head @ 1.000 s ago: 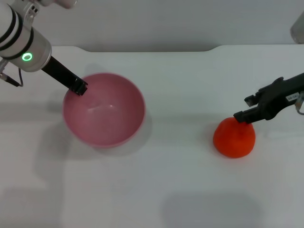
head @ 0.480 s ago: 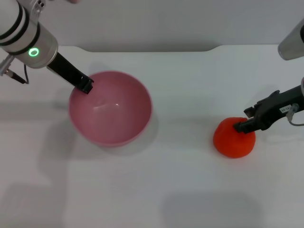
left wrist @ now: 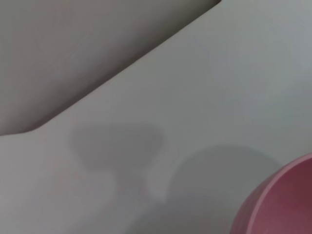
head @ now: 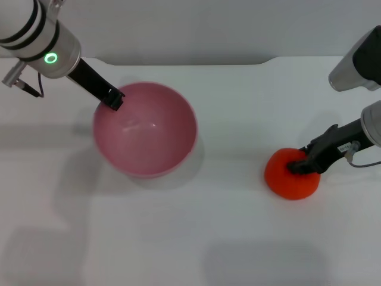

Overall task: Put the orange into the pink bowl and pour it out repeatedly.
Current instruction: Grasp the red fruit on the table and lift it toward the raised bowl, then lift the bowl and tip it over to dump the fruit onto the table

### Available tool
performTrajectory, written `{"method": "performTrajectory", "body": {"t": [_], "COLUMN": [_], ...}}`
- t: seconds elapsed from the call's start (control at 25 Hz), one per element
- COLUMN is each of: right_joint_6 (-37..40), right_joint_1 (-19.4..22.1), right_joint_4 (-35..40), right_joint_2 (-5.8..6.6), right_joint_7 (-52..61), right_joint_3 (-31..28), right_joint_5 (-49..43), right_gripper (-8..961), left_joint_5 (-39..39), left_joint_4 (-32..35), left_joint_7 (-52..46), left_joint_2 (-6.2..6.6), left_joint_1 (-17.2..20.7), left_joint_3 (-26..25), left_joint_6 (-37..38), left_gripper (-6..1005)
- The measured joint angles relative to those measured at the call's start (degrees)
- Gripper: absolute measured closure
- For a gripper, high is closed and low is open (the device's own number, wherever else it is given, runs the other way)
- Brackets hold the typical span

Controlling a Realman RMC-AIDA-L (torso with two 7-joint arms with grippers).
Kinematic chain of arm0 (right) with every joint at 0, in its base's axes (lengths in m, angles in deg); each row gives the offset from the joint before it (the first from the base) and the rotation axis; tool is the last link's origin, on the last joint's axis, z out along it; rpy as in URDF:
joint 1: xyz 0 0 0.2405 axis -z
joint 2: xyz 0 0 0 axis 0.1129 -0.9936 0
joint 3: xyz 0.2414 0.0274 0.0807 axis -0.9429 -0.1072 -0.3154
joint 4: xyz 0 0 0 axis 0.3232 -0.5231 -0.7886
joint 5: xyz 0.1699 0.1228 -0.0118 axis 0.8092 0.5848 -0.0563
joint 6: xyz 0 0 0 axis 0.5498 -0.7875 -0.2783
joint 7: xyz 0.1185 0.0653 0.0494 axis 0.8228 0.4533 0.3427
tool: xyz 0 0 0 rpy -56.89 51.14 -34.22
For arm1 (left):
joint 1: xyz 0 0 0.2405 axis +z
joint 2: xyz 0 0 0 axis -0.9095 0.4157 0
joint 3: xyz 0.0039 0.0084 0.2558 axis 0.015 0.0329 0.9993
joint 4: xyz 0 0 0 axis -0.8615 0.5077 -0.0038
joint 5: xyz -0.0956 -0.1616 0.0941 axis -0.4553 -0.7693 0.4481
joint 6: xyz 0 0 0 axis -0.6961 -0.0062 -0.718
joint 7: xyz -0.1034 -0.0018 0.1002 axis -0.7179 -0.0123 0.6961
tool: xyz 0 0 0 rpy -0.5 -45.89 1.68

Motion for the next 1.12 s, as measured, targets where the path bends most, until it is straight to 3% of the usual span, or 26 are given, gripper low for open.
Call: {"method": "performTrajectory", "body": {"t": [0.28, 0.48, 0.76, 1.12], "right_joint_6": [-0.48, -0.24, 2.84, 4.23], "right_joint_1": [0.97, 2.00, 5.79, 8.65], "right_joint_4": [1.72, 5.74, 24.91, 41.71], "right_joint_2": [-0.13, -0.20, -0.35, -0.79], "right_joint_7": [-0.10, 0.33, 4.32, 2.88], "right_joint_3": [0.05, -0.35, -1.70, -3.67], "right_joint_5": [0.25, 1.35, 6.82, 25.42], "right_gripper": [705, 747, 801, 804], "left_joint_5": [0.00, -0.10, -0.41, -0.77], "left_joint_4": [0.08, 0.08, 0.11, -0.29], "left_joint_7": [0.03, 0.00, 0.27, 0.01], "left_joint_2": [-0.02, -0.02, -0.10, -0.46], "left_joint_1": [0.06, 0.38, 0.54, 0.26], "left_joint_3": [-0.02, -0.04, -0.04, 1.40], "left_joint_6": [-1.13, -1.51, -2.26, -2.74], "left_gripper": [952, 952, 952, 952]}}
